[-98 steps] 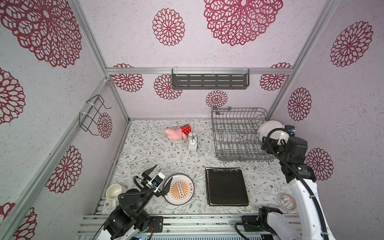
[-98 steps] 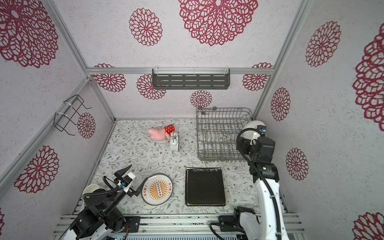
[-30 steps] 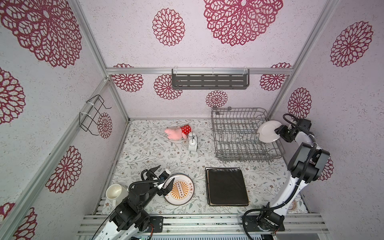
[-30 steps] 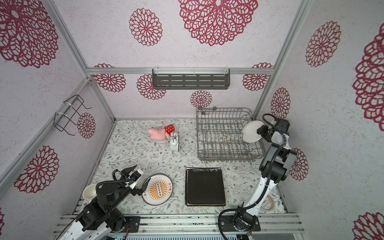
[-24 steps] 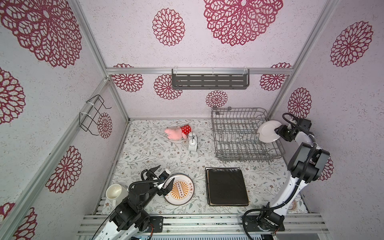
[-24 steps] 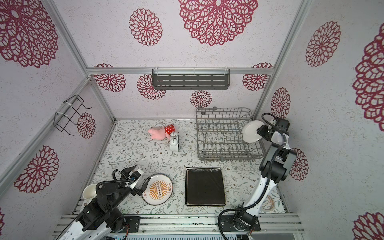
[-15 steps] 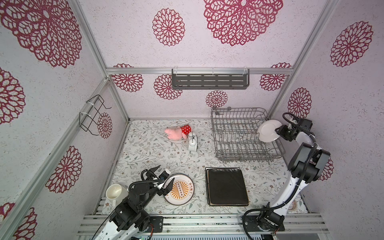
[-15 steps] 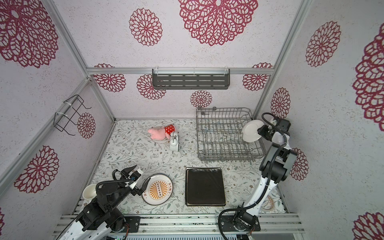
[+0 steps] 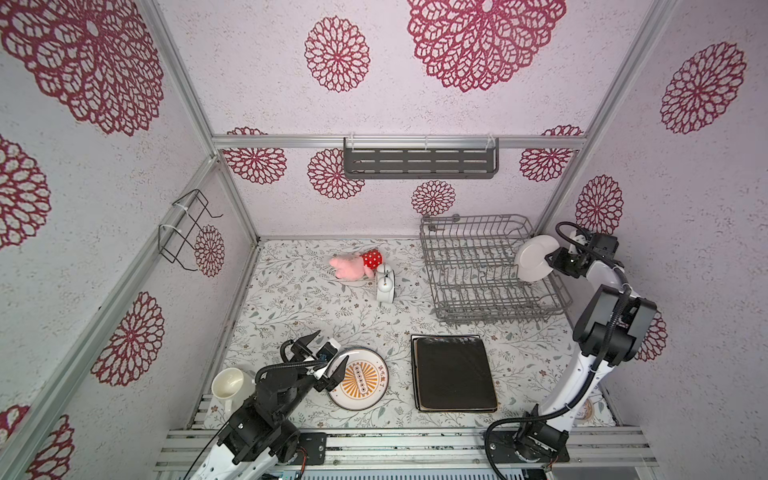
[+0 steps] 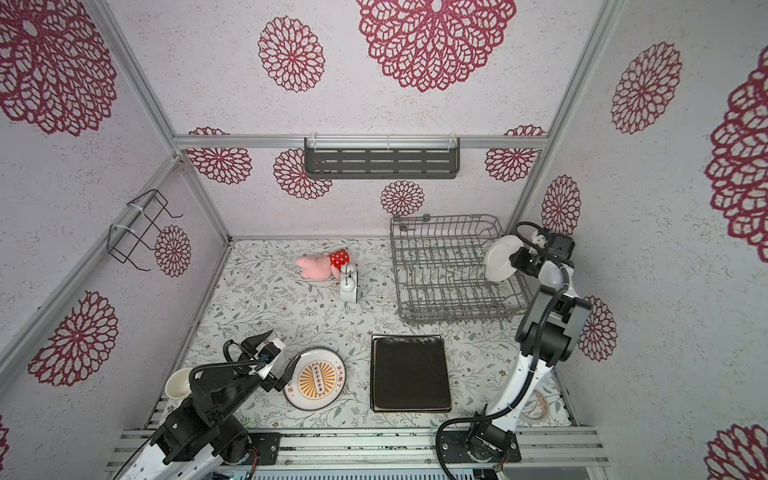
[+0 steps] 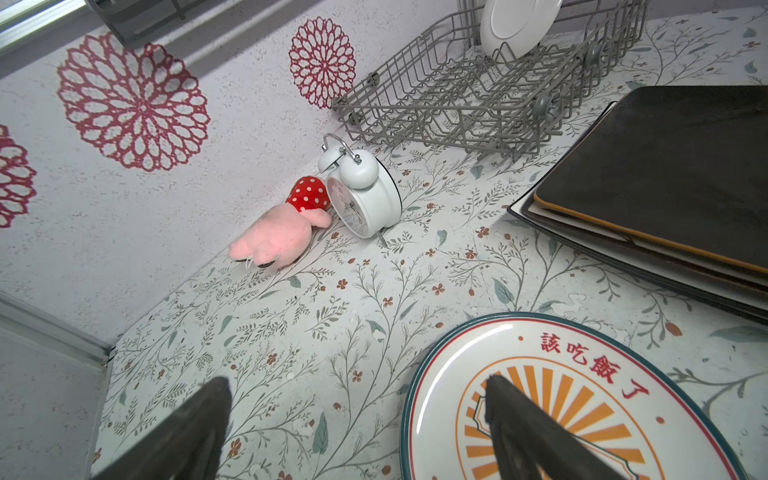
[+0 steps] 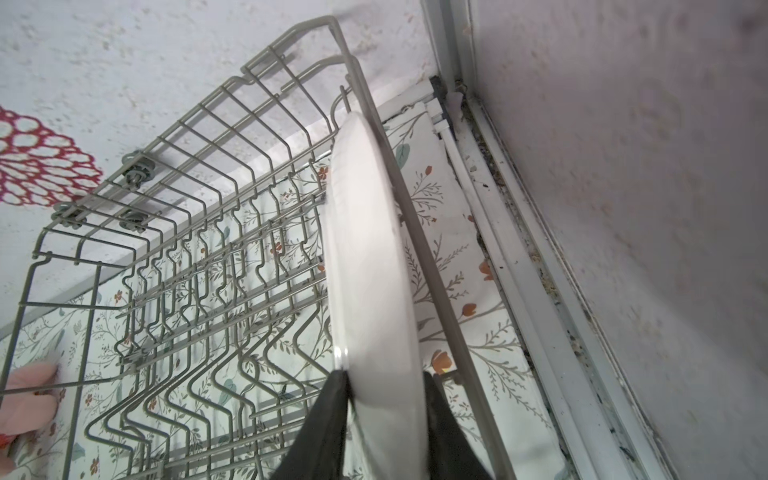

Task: Unload the plates from the dish rack
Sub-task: 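Lift the white plate out of the rack with the right gripper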

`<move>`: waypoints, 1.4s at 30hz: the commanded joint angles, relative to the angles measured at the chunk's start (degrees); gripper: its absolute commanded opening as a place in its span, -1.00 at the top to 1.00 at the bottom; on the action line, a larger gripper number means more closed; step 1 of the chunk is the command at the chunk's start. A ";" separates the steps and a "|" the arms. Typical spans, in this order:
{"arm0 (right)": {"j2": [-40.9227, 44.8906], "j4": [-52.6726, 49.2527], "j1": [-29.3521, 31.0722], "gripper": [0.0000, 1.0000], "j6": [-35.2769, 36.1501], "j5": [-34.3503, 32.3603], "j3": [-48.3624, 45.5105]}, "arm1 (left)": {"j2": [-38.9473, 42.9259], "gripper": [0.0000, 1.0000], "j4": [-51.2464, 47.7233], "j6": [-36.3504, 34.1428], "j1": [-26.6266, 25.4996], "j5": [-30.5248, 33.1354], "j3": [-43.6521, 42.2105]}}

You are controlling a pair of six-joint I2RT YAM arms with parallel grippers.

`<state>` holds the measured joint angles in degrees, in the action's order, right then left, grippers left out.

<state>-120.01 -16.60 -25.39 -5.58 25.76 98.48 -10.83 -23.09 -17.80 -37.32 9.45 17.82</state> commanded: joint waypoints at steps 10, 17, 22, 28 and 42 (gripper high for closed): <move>6.31 -1.62 2.40 0.67 4.00 2.79 0.44 | 1.56 -0.95 0.19 -1.05 0.49 -1.69 -0.50; 6.90 -1.34 3.06 0.81 4.96 5.27 0.40 | 2.06 -0.95 0.15 -1.11 0.49 -1.80 -0.51; 8.49 -1.52 3.24 0.88 4.99 8.08 0.40 | 2.97 -0.95 0.06 -1.23 0.49 -2.07 -0.55; 13.23 -2.84 4.20 0.93 5.22 11.73 -0.03 | 4.66 -0.95 0.29 -1.36 0.47 -1.98 -0.38; 46.26 -6.77 33.00 0.95 21.64 -5.99 -15.50 | 7.49 -0.95 3.54 11.81 0.62 14.34 16.84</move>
<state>-80.55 -23.11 0.64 8.12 25.87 86.19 -4.95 -22.13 -11.75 -37.26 17.56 30.68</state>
